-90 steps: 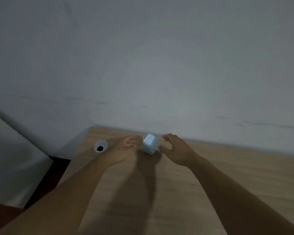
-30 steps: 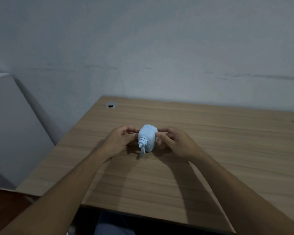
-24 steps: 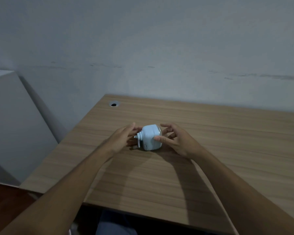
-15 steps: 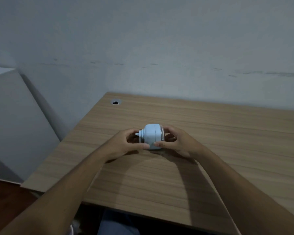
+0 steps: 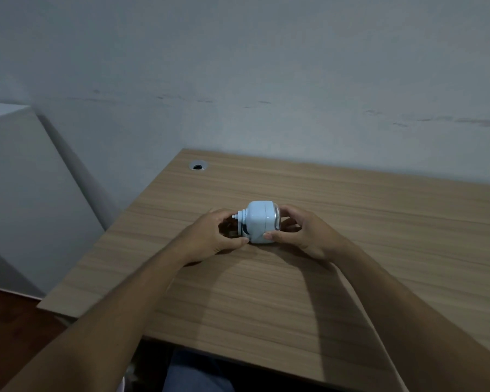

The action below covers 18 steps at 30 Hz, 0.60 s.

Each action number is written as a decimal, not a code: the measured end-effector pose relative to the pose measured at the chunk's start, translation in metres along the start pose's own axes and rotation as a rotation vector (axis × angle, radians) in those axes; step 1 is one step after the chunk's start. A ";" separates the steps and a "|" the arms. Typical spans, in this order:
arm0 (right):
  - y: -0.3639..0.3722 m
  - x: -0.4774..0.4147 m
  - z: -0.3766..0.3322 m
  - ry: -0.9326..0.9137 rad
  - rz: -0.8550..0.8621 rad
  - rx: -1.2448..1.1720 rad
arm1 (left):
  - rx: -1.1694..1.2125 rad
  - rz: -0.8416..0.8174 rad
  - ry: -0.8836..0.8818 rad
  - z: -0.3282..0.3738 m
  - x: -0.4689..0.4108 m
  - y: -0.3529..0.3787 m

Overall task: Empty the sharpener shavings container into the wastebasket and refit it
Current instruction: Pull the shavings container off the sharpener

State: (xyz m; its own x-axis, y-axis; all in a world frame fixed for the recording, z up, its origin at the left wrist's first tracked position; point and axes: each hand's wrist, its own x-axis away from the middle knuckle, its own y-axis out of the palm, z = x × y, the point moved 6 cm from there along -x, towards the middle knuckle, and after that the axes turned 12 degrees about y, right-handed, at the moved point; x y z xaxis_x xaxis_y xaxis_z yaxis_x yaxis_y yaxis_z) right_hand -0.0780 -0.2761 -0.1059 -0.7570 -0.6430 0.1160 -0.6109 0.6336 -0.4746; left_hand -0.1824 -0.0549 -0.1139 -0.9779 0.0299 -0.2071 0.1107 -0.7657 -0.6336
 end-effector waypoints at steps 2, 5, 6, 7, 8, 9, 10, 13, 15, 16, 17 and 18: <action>-0.001 -0.001 -0.003 -0.005 -0.007 0.019 | -0.035 0.003 0.003 -0.006 -0.001 -0.002; -0.002 -0.005 -0.007 -0.009 -0.022 0.074 | -0.083 0.005 -0.008 -0.008 -0.001 -0.005; -0.002 -0.005 -0.008 -0.011 -0.027 0.084 | -0.080 0.006 -0.013 -0.010 -0.002 -0.005; -0.002 -0.006 -0.009 -0.012 -0.028 0.092 | -0.078 0.003 -0.017 -0.010 -0.001 -0.006; -0.002 -0.006 -0.010 -0.014 -0.027 0.098 | -0.076 -0.002 -0.015 -0.009 -0.001 -0.006; -0.003 -0.006 -0.010 -0.011 -0.024 0.096 | -0.065 -0.009 -0.005 -0.006 -0.001 -0.006; -0.003 -0.007 -0.009 -0.010 -0.023 0.090 | -0.033 -0.012 0.012 -0.004 -0.001 -0.007; -0.003 -0.006 -0.009 -0.009 -0.020 0.076 | 0.088 -0.022 -0.011 -0.005 0.003 -0.008; -0.002 -0.007 -0.008 -0.010 -0.015 0.068 | 0.087 -0.002 -0.044 -0.007 0.006 -0.011; -0.001 -0.007 -0.008 -0.009 -0.013 0.060 | 0.107 0.013 -0.054 -0.010 0.007 -0.011; -0.001 -0.007 -0.007 -0.009 -0.008 0.052 | 0.143 0.025 -0.067 -0.010 0.008 -0.011; -0.001 -0.007 -0.007 -0.015 -0.006 0.047 | 0.188 0.035 -0.080 -0.010 0.008 -0.010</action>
State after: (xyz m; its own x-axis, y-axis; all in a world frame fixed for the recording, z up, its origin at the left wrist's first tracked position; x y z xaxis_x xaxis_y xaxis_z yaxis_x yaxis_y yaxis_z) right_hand -0.0736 -0.2690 -0.1001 -0.7495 -0.6534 0.1061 -0.6036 0.6088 -0.5148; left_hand -0.1899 -0.0405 -0.1168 -0.9859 -0.0439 -0.1616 0.1167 -0.8720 -0.4753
